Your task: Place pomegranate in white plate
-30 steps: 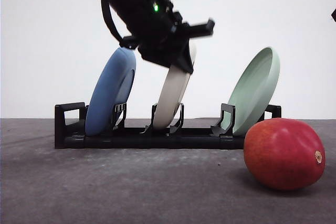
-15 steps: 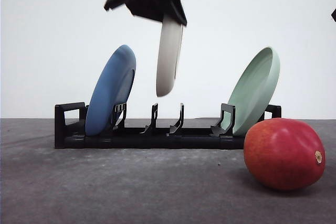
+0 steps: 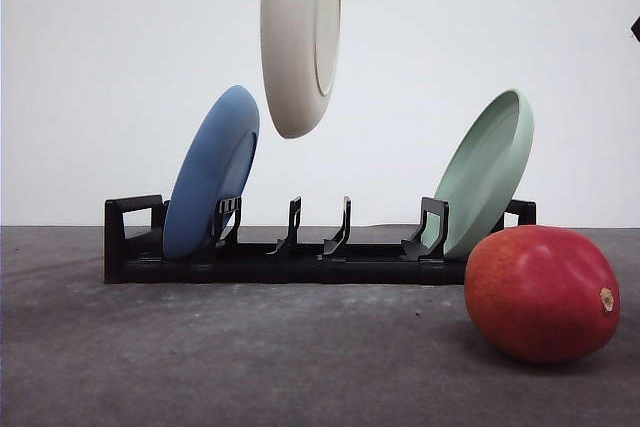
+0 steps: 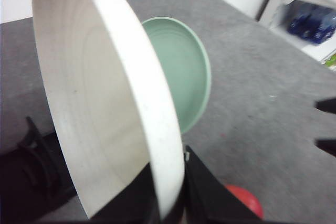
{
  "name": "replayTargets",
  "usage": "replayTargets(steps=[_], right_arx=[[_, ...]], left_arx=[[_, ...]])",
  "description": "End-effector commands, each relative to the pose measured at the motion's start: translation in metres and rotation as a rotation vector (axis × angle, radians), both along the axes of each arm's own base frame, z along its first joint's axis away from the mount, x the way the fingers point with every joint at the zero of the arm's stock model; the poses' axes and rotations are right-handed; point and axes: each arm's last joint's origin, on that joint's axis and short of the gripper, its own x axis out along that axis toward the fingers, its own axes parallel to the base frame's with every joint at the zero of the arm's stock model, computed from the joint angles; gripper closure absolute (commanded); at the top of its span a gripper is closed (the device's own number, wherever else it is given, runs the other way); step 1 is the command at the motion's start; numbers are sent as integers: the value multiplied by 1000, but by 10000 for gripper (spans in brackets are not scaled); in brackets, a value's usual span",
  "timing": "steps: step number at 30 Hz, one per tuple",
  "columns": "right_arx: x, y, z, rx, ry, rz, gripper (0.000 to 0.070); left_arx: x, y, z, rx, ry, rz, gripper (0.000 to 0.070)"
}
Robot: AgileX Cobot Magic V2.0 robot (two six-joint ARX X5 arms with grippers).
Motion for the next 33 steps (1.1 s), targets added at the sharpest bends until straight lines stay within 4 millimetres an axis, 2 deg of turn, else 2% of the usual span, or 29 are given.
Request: replayTargets(steps=[1, 8, 12, 16, 20, 24, 33], right_arx=[[0, 0, 6, 14, -18, 3, 299], [-1, 0, 5, 10, -4, 2, 298], [-1, 0, 5, 10, -5, 2, 298], [-1, 0, 5, 10, -5, 2, 298], [-1, 0, 5, 10, -5, 2, 298], [-1, 0, 5, 10, -5, 2, 299], [-1, 0, 5, 10, -5, 2, 298]], left_arx=[[-9, 2, -1, -30, -23, -15, 687], [-45, 32, -25, 21, -95, -66, 688], [-61, 43, -35, 189, -120, -155, 688], [-69, 45, -47, 402, -153, -260, 687], [-74, 38, -59, 614, -231, -330, 688], [-74, 22, -71, 764, -296, -373, 689], [-67, -19, -117, 1050, -320, -430, 689]])
